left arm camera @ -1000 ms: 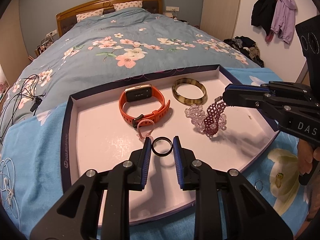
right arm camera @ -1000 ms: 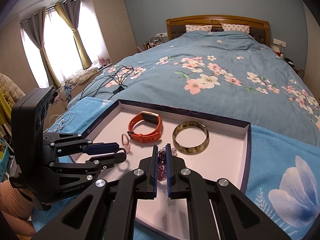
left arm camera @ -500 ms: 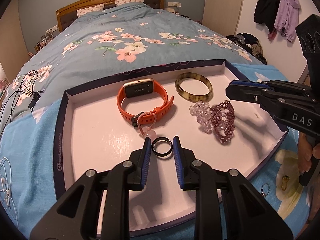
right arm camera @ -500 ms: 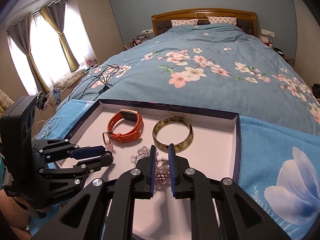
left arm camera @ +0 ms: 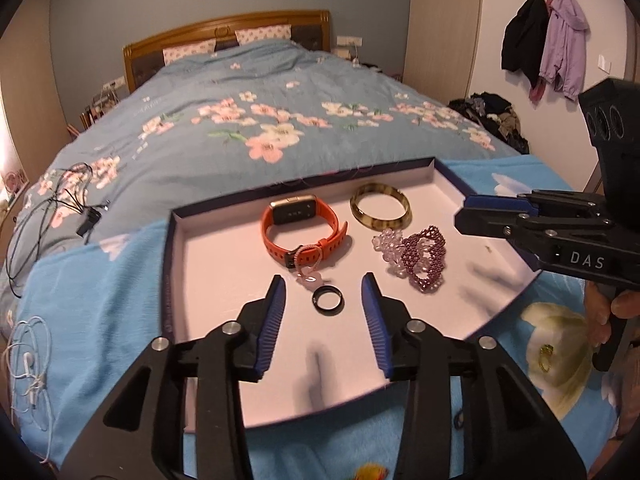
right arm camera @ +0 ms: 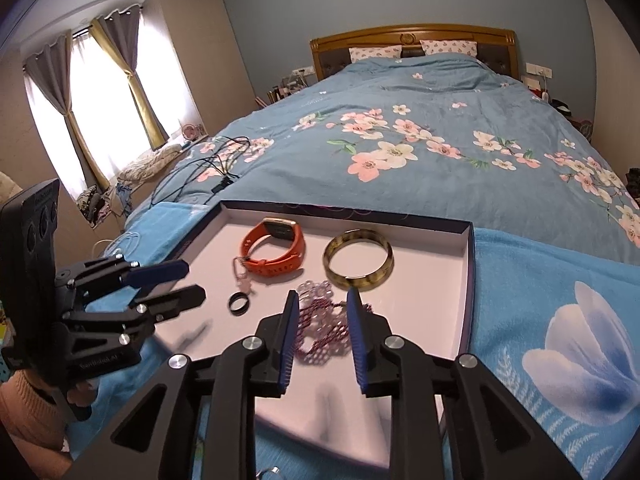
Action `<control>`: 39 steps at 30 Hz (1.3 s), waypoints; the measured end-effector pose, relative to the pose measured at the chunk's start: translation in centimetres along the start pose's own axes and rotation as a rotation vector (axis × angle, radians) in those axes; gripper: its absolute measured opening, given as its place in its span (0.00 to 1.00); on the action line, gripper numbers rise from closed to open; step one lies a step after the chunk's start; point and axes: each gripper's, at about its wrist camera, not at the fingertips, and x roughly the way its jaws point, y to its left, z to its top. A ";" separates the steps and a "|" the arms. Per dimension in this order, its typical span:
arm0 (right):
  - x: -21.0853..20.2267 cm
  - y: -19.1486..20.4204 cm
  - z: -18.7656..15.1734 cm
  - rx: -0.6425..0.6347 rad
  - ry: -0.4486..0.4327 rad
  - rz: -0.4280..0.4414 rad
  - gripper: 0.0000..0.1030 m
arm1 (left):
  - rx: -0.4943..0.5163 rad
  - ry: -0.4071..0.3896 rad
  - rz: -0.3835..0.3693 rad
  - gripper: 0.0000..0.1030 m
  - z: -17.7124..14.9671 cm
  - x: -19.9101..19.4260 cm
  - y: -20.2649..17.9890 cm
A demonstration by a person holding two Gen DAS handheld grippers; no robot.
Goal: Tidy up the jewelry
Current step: 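Open the left tool to drop the black ring in the tray while the right tool releases the purple bracelet, then withdraw both open tools from the tray toward the remaining jewelry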
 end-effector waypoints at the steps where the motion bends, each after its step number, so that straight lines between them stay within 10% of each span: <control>1: -0.4 0.2 -0.1 -0.004 -0.006 0.004 0.24 | 0.001 -0.008 -0.002 0.40 -0.1 -0.6 0.1; 15: -5.8 1.8 -5.7 -0.060 -0.001 -0.027 0.28 | 0.033 -0.033 -0.016 0.45 -5.6 -6.7 1.3; 39: -5.9 0.8 -11.7 0.002 0.108 -0.085 0.28 | 0.069 0.088 -0.073 0.48 -10.5 -6.3 -1.1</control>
